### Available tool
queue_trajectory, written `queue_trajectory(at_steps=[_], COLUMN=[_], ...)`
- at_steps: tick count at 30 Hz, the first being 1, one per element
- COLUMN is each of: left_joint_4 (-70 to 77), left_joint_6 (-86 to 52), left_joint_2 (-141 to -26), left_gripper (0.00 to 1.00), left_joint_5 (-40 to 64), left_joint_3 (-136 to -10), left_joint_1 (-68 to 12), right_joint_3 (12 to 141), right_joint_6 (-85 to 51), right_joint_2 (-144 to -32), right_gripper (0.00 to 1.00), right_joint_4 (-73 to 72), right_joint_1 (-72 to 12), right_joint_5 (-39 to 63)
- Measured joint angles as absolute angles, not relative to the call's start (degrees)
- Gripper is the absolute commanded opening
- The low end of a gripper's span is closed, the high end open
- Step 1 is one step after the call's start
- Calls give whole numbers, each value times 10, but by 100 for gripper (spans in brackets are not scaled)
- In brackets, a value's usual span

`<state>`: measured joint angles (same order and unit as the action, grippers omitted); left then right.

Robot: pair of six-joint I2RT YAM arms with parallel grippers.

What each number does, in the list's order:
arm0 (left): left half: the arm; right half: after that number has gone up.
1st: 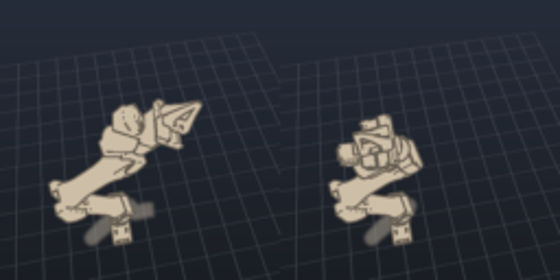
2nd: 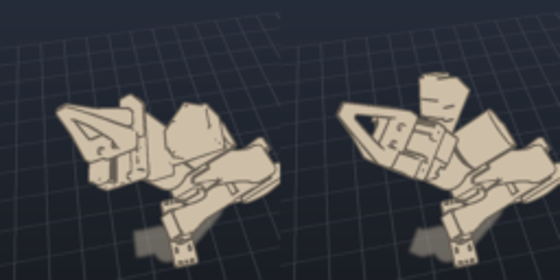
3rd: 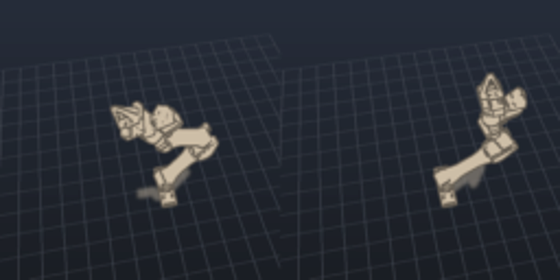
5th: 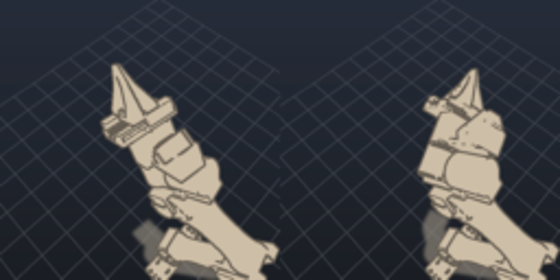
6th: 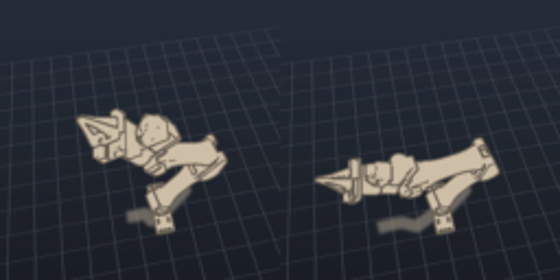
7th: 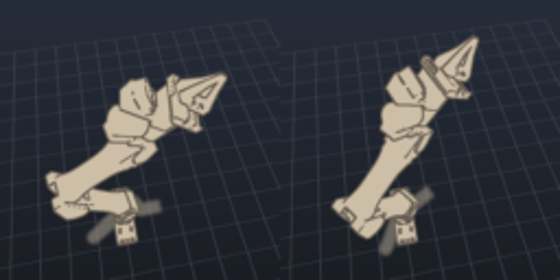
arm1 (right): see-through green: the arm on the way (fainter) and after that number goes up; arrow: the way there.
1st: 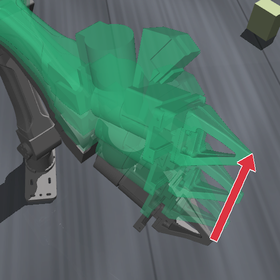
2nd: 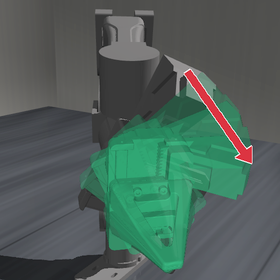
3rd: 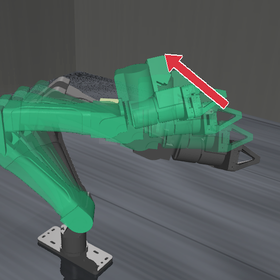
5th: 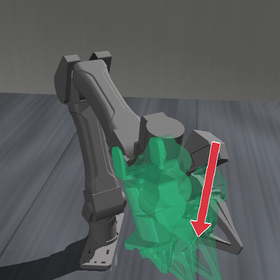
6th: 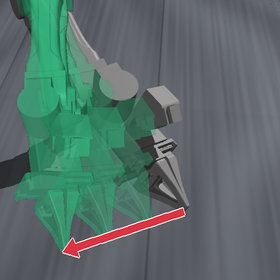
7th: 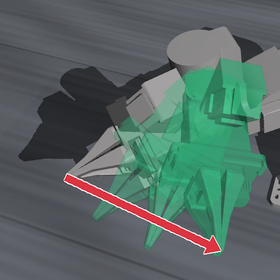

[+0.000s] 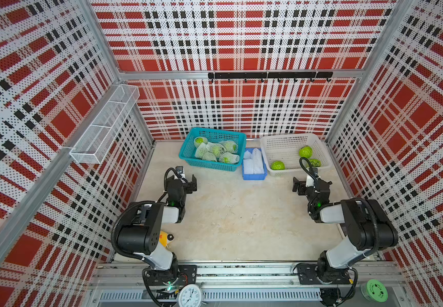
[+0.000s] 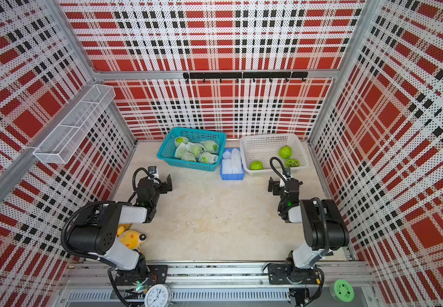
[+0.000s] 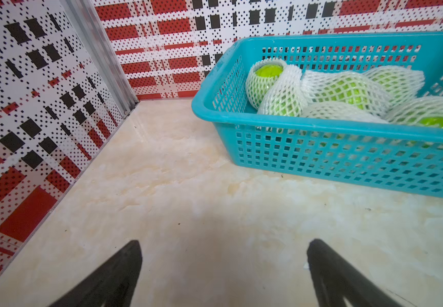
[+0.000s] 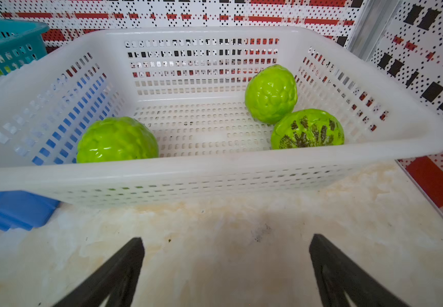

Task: Sleeve custard apples in foam nets
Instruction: Pick up the custard apple from the basket.

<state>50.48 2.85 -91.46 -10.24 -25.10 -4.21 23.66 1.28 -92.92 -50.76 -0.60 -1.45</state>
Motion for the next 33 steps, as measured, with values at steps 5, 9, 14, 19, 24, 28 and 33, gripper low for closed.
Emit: queue_trajectory(at_steps=[5,9,14,19,24,28,33], left_joint_4=[505,505,505,505,505,505,509], left_joint_6=[28,28,28,28,28,28,26], left_joint_2=[-913,-913,-911,-910,-910,-910,-905], left_gripper=[100,100,99,99,100,99,99], left_joint_5=[-100,-99,-99,-99,-99,-99,-95], left_joint_3=[-250,-250,-249,-248,-248,-248,-242], left_joint_1=[-42,-42,-42,-42,-42,-42,-41], right_joint_3=[236,236,236,236,236,236,226], right_joint_6=[19,20,20,20,20,20,18], right_joint_2=[-929,-927,-923,-922,-922,-922,-917], right_gripper=[100,100,100,100,100,100,100], right_joint_4=[-507,-507,-505,-505,-505,-505,-516], right_joint_1=[-6,-6,-6,-6,-6,-6,-6], right_joint_5=[-12,-10,-7,-6,-5,-4,-16])
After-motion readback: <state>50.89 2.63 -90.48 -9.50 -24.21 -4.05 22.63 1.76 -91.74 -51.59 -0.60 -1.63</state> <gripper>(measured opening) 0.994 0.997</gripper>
